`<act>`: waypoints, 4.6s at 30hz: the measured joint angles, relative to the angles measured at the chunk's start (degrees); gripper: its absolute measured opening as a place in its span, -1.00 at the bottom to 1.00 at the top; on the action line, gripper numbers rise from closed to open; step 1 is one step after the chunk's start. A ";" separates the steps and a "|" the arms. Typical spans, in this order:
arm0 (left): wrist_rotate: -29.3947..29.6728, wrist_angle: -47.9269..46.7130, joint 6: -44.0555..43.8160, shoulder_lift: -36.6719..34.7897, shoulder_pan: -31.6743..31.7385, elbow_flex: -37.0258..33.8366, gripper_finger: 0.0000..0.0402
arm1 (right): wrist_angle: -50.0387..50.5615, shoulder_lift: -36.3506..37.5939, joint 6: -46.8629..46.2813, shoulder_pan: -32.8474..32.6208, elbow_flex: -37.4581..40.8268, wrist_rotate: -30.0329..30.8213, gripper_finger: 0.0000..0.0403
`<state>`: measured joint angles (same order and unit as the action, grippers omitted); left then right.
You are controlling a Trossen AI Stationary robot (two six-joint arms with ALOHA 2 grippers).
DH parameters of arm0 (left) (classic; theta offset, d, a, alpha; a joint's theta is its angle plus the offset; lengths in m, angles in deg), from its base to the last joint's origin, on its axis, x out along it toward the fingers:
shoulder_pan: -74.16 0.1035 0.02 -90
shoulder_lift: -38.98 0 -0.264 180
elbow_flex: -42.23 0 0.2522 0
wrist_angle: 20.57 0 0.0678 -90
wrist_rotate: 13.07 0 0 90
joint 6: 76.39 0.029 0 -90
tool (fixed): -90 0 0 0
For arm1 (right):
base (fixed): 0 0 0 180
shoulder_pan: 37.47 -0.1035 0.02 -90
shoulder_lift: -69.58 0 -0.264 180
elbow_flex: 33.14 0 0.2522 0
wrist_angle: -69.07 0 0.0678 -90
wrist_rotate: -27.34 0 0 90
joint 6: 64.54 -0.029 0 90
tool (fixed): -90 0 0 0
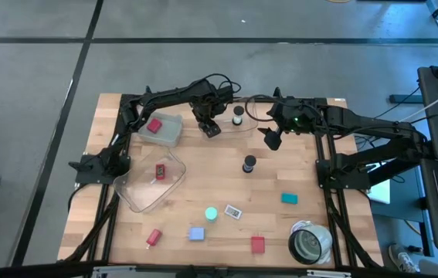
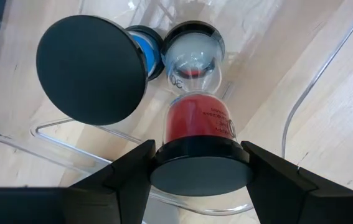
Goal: Pick & Place Office items
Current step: Put the red hourglass into the top transparent bin, then put the purple hourglass into the top transparent bin
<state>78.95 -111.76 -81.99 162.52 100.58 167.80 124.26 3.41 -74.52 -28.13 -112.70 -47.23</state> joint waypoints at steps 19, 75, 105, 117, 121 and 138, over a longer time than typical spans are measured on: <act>0.06 0.20 0.04 0.00 0.00 0.05 0.26 | 0.00 0.00 0.02 0.00 0.00 0.17 0.68; 23.99 32.36 -6.68 -53.08 -20.70 -46.64 -0.14 | -26.53 -2.66 2.88 -12.32 23.21 -8.09 0.68; 24.49 43.92 -7.15 -55.56 -20.70 -56.28 -0.14 | -28.81 -16.75 -0.33 -11.04 23.26 -5.86 0.36; 31.59 46.98 -7.14 -55.56 -20.68 -56.28 -0.14 | -28.80 -16.74 -8.03 -11.00 22.92 -1.54 0.03; 32.47 47.15 -7.13 -55.56 -20.70 -56.28 -0.14 | -28.83 -16.70 -8.67 -10.28 20.00 -1.40 0.03; 40.10 47.10 -4.12 -55.52 -20.69 -56.28 -0.14 | -25.45 -17.50 -3.21 7.12 6.27 -1.24 0.03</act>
<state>119.06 -64.66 -86.11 107.01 79.89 111.52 98.81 -14.09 -77.72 -21.01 -106.42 -48.46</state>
